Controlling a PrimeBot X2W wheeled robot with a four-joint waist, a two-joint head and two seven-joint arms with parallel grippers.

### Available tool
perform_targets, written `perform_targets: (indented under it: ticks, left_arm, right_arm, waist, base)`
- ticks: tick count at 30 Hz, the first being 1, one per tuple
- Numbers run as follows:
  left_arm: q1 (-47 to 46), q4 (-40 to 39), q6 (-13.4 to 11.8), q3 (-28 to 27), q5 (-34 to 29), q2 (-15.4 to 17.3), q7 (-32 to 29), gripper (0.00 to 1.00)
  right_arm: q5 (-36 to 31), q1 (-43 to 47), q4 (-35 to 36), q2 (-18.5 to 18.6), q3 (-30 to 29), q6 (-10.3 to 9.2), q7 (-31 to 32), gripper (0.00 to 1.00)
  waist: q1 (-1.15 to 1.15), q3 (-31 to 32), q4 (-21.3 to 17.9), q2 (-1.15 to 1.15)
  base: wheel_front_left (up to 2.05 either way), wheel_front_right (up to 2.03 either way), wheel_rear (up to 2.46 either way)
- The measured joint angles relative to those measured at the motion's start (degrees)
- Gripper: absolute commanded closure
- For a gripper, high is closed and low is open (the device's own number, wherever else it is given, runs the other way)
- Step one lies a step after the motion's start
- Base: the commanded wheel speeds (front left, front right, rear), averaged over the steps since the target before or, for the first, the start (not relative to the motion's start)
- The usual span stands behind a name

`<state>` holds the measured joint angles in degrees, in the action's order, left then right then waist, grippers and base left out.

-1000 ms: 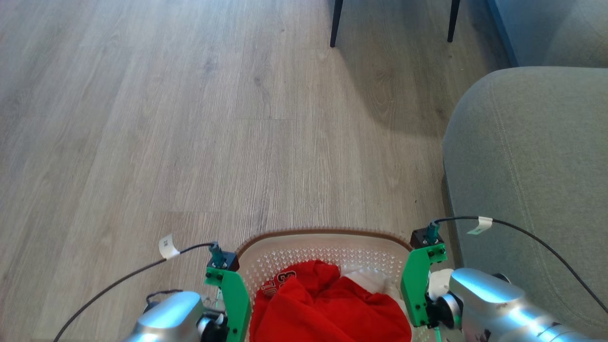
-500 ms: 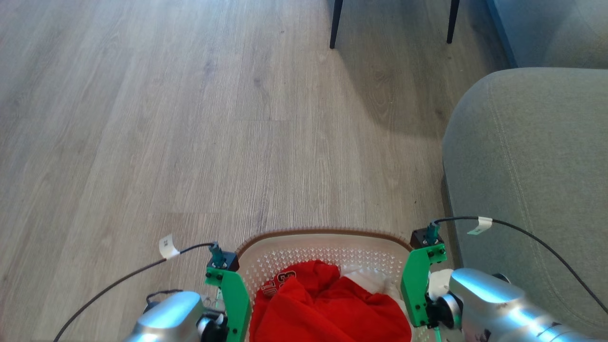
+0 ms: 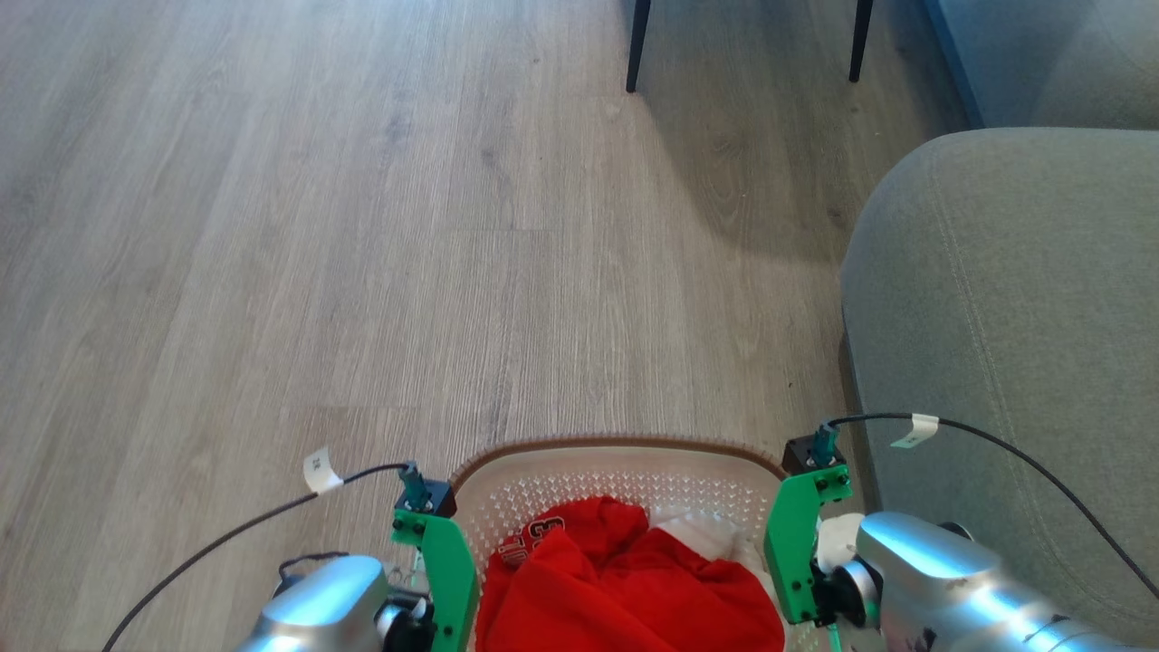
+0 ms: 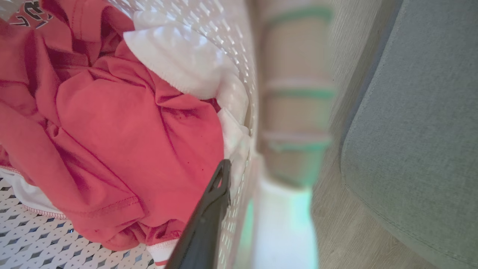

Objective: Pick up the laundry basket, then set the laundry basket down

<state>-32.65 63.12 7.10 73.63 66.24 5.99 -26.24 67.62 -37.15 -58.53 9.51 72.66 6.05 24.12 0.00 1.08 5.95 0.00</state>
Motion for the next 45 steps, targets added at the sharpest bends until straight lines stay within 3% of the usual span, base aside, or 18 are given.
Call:
perform_targets:
  ticks: [26,45]
  left_arm:
    - [0.0,0.1,0.0,0.0,0.0,-0.3,0.2,1.0]
    - [-6.9,4.3,0.0,0.0,-2.8,-3.5,13.0,1.0]
  right_arm:
    - [0.0,0.0,0.2,0.2,0.0,0.0,-0.1,1.0]
    - [-0.7,-6.3,2.7,4.4,-0.2,0.0,-10.8,1.0]
  waist:
    - [0.0,-1.6,0.0,0.0]
    - [0.01,-17.4,0.5,0.0]
  base:
    - [0.0,0.0,0.0]
    - [0.0,0.0,0.0]
